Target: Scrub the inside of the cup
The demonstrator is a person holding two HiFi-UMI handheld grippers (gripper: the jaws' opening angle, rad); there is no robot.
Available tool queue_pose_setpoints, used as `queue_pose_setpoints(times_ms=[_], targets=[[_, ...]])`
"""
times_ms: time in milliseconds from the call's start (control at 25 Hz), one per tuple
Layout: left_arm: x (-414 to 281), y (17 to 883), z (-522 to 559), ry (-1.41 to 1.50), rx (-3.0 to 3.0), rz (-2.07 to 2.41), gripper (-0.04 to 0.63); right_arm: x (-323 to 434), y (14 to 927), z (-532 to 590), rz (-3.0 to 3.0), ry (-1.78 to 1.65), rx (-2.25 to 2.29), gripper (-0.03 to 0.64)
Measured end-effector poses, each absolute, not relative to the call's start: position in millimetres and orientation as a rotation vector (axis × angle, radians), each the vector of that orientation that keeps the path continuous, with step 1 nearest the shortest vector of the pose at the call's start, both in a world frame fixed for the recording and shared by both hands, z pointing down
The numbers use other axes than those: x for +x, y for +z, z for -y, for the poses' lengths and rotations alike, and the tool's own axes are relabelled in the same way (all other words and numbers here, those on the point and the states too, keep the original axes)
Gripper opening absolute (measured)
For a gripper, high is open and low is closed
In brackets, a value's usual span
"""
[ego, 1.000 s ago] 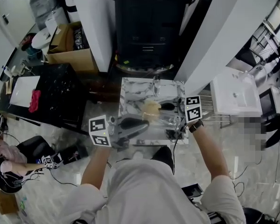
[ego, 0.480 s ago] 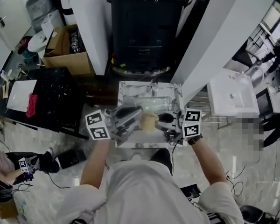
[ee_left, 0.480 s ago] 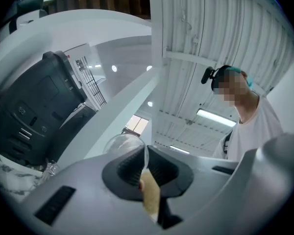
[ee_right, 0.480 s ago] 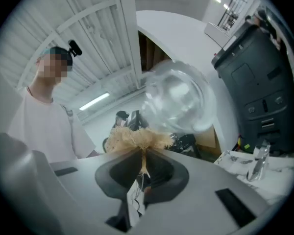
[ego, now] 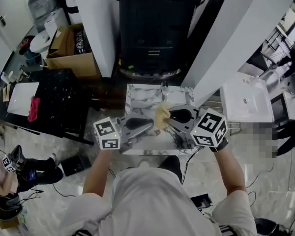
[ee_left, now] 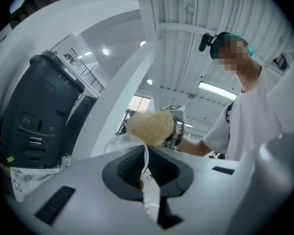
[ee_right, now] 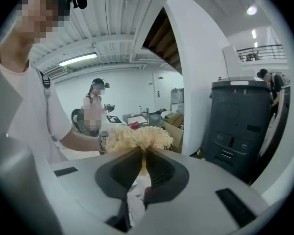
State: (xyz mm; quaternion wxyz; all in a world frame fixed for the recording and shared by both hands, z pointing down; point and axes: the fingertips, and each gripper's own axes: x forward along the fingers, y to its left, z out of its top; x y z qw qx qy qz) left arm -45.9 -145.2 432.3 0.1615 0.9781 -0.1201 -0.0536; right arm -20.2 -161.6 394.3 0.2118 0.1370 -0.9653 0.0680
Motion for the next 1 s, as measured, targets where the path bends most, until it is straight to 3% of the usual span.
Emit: queue_pose_setpoints(times_ms=[280,640,800,1000], targets=[[-45.7,417.9,112.4,-0.262,2.796,0.151,0.025,-15.9,400.0,190.9,2.722,0.604,0.137,0.032],[-68.5,360.9,109.0,-0.685,2.679,0.062,0.025,-25.6,413.5,176.4,2.91,1.23,-0.282,0.032],[-85.0,342.6,126.7,-0.807,2.644,0.152,0.025,-35.7,416.8,149.5,2.958,1.15,-0.348,0.032],[-88.3,359.8,144.9,-0.629,2.735,0.337,0.025,-35.3,399.1,129.0,2.992,0.895,-0.215,0.032]])
